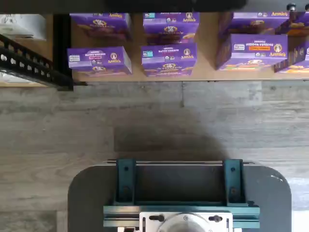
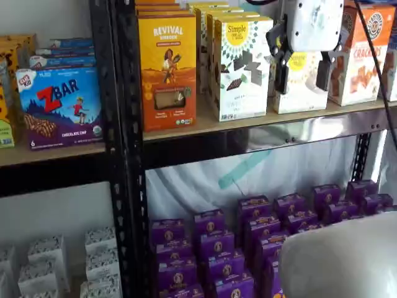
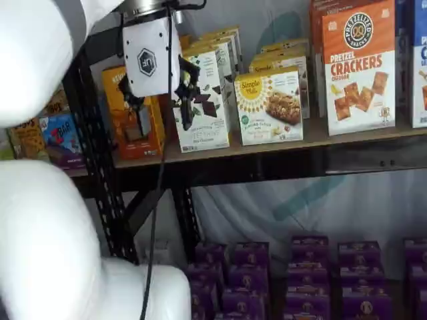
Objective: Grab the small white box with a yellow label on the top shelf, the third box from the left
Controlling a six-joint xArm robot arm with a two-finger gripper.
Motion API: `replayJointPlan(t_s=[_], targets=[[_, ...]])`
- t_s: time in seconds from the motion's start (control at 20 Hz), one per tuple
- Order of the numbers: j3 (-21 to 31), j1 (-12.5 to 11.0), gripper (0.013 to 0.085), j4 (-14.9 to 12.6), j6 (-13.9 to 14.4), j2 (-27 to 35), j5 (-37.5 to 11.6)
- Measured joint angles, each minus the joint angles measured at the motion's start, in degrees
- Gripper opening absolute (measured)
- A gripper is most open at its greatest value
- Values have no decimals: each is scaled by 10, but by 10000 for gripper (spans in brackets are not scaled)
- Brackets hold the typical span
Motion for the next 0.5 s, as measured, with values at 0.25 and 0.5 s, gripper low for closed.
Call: replayJointPlan(t_s=[0.25,0.5], targets=[[5,-10,850,14,-5,-5,-9],[14,-3,850,-3,-5,-7,-35]])
